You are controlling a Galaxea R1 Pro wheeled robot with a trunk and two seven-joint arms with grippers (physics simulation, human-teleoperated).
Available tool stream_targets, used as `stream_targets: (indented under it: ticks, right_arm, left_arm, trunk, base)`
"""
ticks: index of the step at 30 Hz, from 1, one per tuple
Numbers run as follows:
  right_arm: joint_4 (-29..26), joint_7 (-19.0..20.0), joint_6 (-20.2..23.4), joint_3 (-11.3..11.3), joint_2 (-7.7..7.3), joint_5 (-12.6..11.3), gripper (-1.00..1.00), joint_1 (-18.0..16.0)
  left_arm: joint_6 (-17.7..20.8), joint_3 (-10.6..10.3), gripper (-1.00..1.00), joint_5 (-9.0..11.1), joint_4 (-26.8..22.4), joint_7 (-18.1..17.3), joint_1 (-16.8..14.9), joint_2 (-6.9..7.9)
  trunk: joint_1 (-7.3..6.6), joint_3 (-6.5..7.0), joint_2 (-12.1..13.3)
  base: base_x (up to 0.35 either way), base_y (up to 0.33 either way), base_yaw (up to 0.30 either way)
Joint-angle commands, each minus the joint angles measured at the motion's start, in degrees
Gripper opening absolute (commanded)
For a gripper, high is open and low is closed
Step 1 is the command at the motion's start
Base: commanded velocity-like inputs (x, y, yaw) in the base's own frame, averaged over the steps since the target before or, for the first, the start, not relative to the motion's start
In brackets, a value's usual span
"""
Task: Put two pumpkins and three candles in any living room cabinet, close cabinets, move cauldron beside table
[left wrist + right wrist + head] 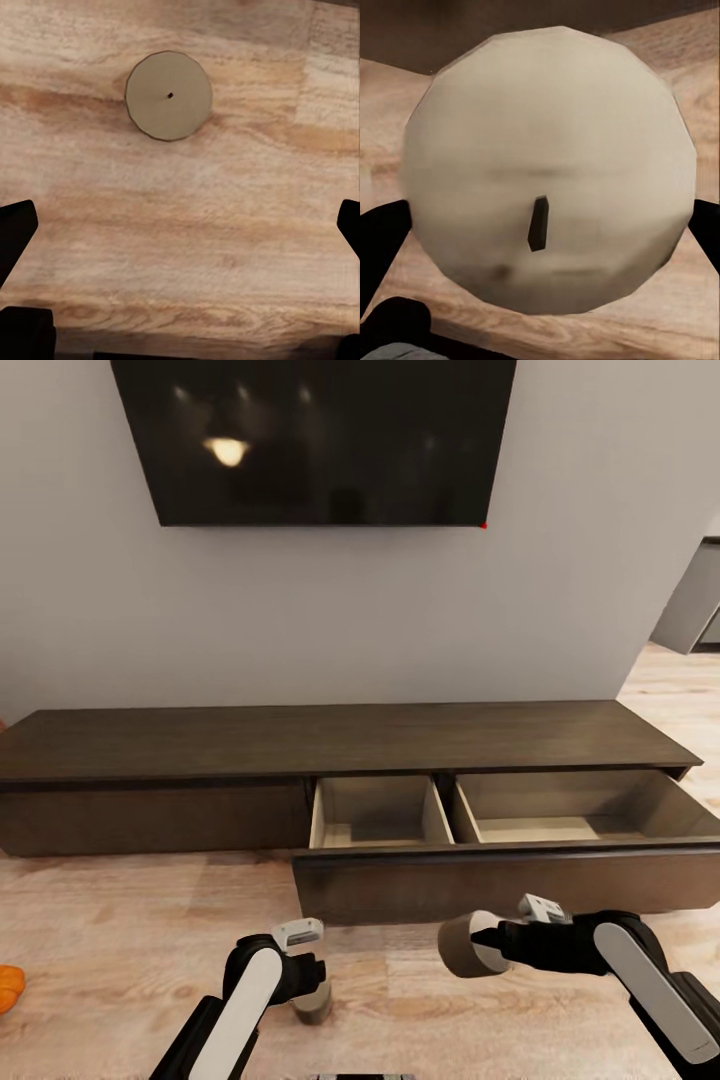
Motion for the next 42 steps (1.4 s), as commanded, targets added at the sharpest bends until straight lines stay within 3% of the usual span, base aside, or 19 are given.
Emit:
stream_targets:
  ticks: [1,8,16,19,21,23,27,32,42]
  right_arm:
    - [-0.04,1.72,0.03,0.03,-0.18,0.00,-1.00,0.00]
    - [0.83,10.24,0.03,0.01,0.05,0.38,-1.00,0.06]
    - [1.67,12.90,0.03,0.01,0.32,0.49,-1.00,0.09]
    - [1.48,18.68,-0.96,-0.11,-0.09,0.59,-1.00,0.26]
    - [0.69,25.27,-5.62,-0.25,-0.84,0.92,-1.00,2.12]
    - [-0.16,30.13,-9.26,-0.17,-1.87,2.85,-1.00,3.92]
    - [-0.93,36.54,-13.27,-0.37,-2.59,9.94,-1.00,5.13]
    - [-0.93,40.17,-14.13,-0.51,-2.68,12.44,-1.00,5.34]
    - [-1.06,40.77,-14.18,-0.41,-2.30,12.94,-1.00,5.37]
  left_arm:
    - [-0.01,0.00,1.00,0.00,0.00,0.01,0.00,0.05]
    - [-2.82,-0.01,1.00,0.06,0.00,-0.15,0.00,0.29]
    - [-3.08,-0.07,1.00,0.03,0.04,-0.16,0.00,0.38]
    - [-3.10,-0.08,1.00,0.04,0.05,-0.16,0.00,0.39]
    - [-3.09,-0.08,1.00,0.02,0.04,-0.16,0.00,0.39]
    - [-3.12,-0.08,1.00,0.05,0.07,-0.16,0.00,0.35]
    - [-3.16,-0.08,1.00,0.03,0.05,-0.16,0.00,0.37]
    - [-3.16,-0.08,1.00,0.01,0.03,-0.16,0.00,0.38]
    - [-3.16,-0.08,1.00,0.07,0.04,-0.16,0.00,0.39]
  trunk:
    - [0.02,-0.23,-0.02]
    - [0.20,-1.78,-0.11]
    - [0.41,-3.55,-0.22]
    - [0.49,-4.22,-0.26]
    - [0.54,-4.66,-0.29]
    - [0.59,-5.10,-0.31]
    - [0.69,-5.99,-0.37]
    - [0.82,-7.10,-0.43]
    - [1.08,-9.31,-0.57]
  base:
    - [0.000,0.000,0.000]
    - [0.000,0.000,0.000]
    - [0.000,0.000,0.000]
    - [0.000,0.000,0.000]
    - [0.000,0.000,0.000]
    - [0.000,0.000,0.000]
    - [0.000,0.000,0.000]
    - [0.000,0.000,0.000]
    - [0.000,0.000,0.000]
